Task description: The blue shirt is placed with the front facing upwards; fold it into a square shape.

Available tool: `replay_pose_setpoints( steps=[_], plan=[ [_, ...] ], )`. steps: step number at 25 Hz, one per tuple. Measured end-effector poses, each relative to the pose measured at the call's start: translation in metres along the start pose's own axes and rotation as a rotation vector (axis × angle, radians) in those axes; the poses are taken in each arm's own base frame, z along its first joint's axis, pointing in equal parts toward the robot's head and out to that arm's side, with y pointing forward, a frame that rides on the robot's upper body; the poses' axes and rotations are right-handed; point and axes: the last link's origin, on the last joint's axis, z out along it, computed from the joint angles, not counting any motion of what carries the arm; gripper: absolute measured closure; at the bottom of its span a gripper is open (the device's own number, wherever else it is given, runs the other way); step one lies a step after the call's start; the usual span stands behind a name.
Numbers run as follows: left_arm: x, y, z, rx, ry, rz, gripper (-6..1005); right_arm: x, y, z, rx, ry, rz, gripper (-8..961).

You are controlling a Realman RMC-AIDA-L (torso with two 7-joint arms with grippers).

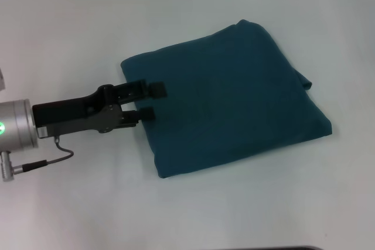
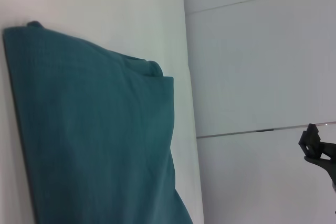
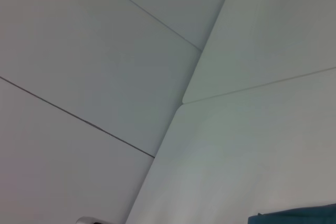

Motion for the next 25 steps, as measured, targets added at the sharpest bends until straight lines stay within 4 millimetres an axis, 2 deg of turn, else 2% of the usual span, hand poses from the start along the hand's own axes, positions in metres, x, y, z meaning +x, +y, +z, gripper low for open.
replay_pose_setpoints(
  steps=[8,18,25],
  plan=[
    [-0.006,-0.006,0.003,0.014,-0.014,-0.023,86,0.001,0.0,0.0,0.002,0.006,0.001,338],
    [0.004,-0.028,-0.006,0.204,0.002,-0.106,87,0.002,0.0,0.0,-0.002,0.016,0.002,339],
    [0.006,-0.029,0.003,0.245,-0.033,-0.099,87,0.002,0.0,0.0,-0.002,0.016,0.004,338]
  ],
)
